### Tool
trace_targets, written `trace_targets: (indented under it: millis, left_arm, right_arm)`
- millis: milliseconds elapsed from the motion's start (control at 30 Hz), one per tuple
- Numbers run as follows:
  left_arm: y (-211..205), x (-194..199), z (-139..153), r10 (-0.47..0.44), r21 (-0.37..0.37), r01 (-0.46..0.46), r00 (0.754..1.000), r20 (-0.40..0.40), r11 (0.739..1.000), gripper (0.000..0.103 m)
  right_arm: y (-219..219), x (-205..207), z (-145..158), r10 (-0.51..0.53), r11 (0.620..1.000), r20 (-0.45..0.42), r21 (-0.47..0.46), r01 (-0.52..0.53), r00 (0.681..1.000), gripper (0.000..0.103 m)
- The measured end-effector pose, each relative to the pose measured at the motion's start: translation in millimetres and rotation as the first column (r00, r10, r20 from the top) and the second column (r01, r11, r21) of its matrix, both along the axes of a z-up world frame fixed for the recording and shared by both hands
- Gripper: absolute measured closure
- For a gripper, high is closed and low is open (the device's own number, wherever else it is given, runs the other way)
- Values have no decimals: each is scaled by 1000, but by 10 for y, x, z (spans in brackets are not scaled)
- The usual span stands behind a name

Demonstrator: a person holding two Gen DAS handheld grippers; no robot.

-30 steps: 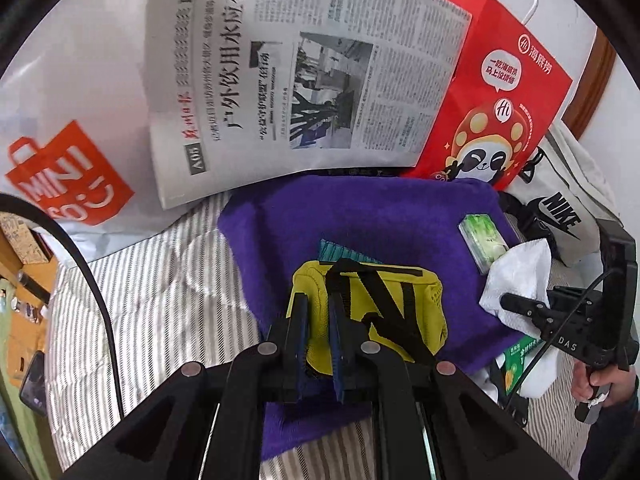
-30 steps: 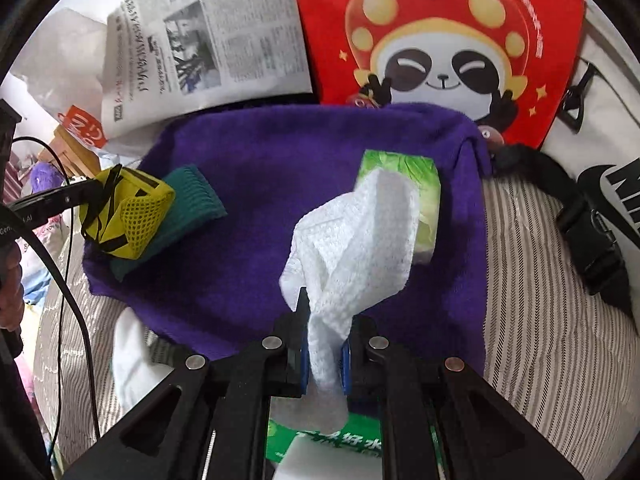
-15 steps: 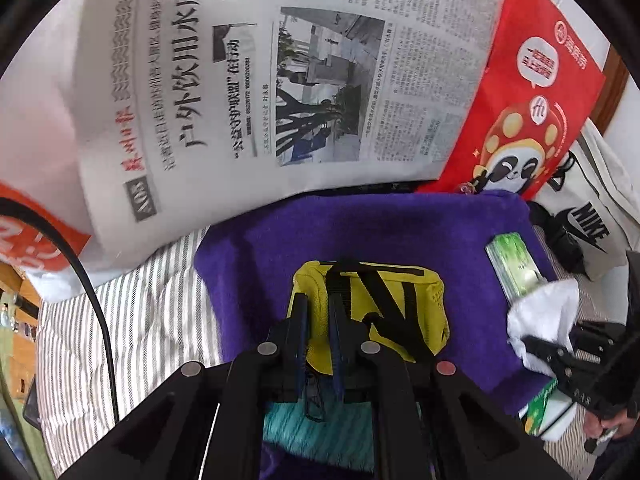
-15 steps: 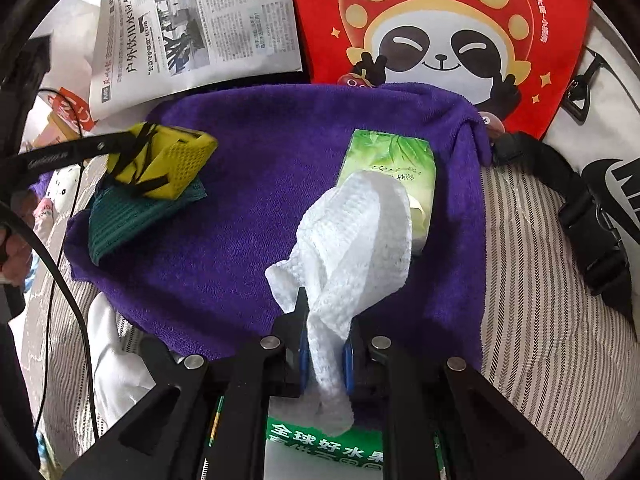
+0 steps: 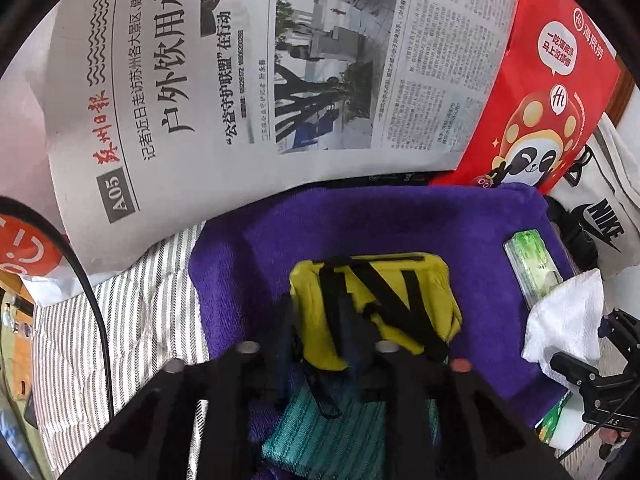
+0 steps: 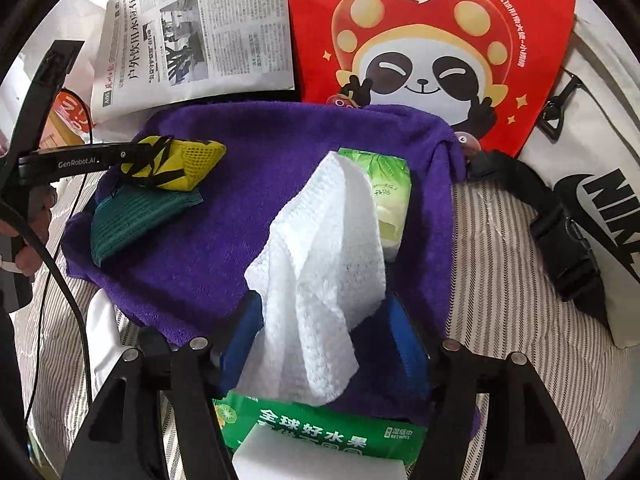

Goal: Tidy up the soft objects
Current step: 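Set the yellow pouch on the teal pad with the left tool while the right drops the wipe, then grasp the white glove with the left tool while the right tool grasps the white box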

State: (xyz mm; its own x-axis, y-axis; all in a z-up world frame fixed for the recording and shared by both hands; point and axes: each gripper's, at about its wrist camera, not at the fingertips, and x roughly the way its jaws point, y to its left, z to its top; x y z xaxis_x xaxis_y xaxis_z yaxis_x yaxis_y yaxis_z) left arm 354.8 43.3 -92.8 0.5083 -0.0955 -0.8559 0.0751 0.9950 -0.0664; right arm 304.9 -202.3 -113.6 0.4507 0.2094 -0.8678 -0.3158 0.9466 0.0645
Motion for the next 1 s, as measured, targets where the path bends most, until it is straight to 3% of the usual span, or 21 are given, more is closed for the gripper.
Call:
trace_targets:
  millis: [167,700,833,1000]
  left_arm:
    - [-17,-85,-7,9,21,-8,1000,-9,1000,51]
    - [-67,-767,528,-20,19,19,998,53,1000,49]
    - [-203,-1073,635,-76,-14,78,995,67,997,38]
    - [-367,-1450,598,-128,-36,131,989,76,991,34]
  right_arm:
    - [-70,-61,71,-32,999,24,0,32,999,28]
    - [-266,-576,591,-112,993,107,59,106,988,26]
    - [-348,-817,666,-143,987,107,90,133,984,26]
    - [-430,-1136,699,-167,982,113,108,155,979,26]
